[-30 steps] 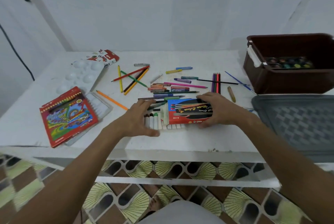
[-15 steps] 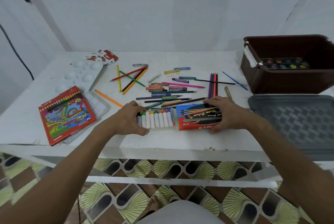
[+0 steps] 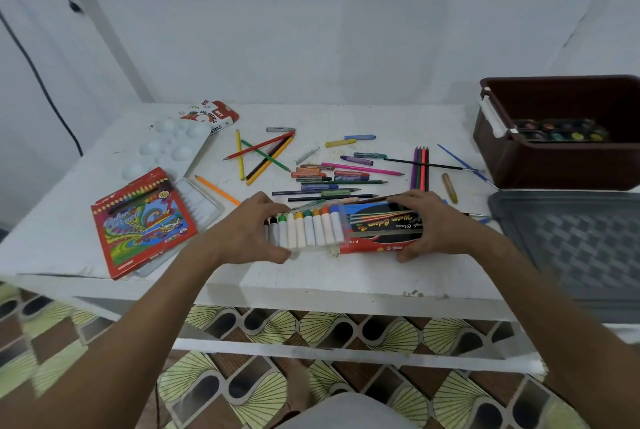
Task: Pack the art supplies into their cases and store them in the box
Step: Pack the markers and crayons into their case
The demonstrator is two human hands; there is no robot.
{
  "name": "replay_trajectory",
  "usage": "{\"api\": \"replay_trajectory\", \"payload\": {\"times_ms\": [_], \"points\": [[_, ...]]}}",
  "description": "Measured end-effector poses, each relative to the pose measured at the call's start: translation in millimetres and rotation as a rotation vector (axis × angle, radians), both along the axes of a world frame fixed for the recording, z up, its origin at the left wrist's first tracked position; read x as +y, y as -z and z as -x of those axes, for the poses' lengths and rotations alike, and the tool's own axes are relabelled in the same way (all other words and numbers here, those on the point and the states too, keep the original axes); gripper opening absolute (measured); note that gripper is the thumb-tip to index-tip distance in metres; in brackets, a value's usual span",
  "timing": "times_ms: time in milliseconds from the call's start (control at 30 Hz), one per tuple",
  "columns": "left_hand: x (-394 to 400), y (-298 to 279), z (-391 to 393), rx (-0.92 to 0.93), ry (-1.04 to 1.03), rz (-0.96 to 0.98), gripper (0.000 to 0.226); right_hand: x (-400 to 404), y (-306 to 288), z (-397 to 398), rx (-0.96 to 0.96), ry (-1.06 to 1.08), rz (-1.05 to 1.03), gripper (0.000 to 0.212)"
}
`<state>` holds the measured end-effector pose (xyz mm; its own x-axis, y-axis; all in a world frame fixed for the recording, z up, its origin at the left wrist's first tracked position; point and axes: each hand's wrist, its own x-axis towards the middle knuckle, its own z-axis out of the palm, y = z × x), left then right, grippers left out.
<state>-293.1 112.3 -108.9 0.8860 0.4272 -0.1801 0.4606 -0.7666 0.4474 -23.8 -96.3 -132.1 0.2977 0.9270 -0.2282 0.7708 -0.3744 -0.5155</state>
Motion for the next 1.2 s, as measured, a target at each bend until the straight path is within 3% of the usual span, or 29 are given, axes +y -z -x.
{"api": "replay_trajectory", "payload": {"times_ms": [200, 567, 800, 1200], "points": [[6, 7, 11, 0.058, -0.012, -0.017, 0.095, -6, 2, -4, 0.069, -0.001, -0.013, 0.107], [9, 10, 8, 0.069, -0.017, 0.101, 0.089, -8, 0, 5, -0.006, 0.002, -0.026, 0.109], [-1, 15, 9, 0.039, -0.037, 0.078, 0.099, -9, 3, 15, -0.034, 0.037, -0.065, 0.106], [-10, 18, 1, -0.053, 0.050, 0.052, 0.082, 1, 1, 12, 0.004, -0.050, 0.011, 0.105]]}}
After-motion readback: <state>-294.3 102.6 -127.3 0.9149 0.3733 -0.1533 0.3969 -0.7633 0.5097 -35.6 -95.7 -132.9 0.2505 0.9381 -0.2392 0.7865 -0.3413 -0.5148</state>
